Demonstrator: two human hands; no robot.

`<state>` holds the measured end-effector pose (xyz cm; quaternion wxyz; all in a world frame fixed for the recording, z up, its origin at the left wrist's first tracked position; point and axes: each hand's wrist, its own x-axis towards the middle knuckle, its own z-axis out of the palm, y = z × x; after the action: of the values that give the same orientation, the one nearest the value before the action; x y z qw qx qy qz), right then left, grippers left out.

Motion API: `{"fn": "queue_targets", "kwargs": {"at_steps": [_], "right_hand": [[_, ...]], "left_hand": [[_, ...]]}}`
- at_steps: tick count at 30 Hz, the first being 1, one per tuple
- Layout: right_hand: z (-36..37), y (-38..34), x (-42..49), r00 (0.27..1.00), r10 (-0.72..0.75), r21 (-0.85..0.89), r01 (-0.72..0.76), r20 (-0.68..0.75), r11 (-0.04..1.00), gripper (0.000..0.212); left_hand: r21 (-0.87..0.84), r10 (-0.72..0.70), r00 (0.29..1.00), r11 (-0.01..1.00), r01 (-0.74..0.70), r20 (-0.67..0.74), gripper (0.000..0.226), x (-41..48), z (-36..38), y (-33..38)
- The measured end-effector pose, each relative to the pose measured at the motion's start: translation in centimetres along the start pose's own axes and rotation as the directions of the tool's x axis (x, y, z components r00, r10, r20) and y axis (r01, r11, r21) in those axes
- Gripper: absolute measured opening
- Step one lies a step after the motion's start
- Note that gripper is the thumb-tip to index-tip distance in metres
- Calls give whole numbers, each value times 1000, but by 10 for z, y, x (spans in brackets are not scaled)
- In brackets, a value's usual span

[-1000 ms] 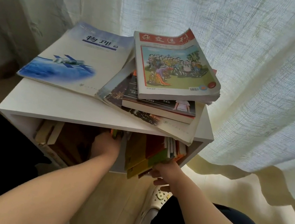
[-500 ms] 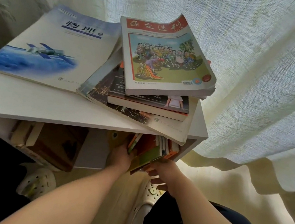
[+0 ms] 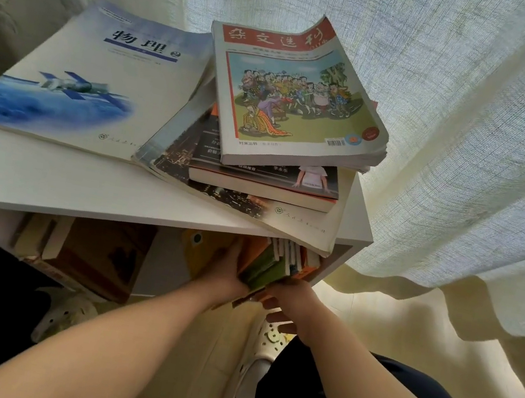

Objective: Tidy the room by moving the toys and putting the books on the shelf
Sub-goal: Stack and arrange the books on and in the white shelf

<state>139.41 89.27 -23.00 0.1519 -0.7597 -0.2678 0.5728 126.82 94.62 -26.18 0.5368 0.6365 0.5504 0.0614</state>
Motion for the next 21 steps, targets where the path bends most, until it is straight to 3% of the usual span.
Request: {"fn": "queue_targets", "kwargs": {"at_steps": [6, 11, 17, 21], "right_hand": [[2, 0, 0, 1000, -11, 17, 11, 7, 1000, 23], [6, -4, 0, 1000, -22, 44, 22, 8, 999, 19], [9, -3, -3, 999, -33, 73, 33, -5, 997, 11], [10, -2, -1, 999, -31, 76, 32, -13, 997, 17]], "left_hand": [[232, 179, 983, 955, -186, 53, 92, 6, -10, 20], [277, 274, 961, 927, -254, -37, 83, -3, -8, 9], [399, 324, 940, 880, -257, -109, 62, -16, 2, 1], [447, 349, 931, 854, -267, -111, 58, -13, -2, 5]]}}
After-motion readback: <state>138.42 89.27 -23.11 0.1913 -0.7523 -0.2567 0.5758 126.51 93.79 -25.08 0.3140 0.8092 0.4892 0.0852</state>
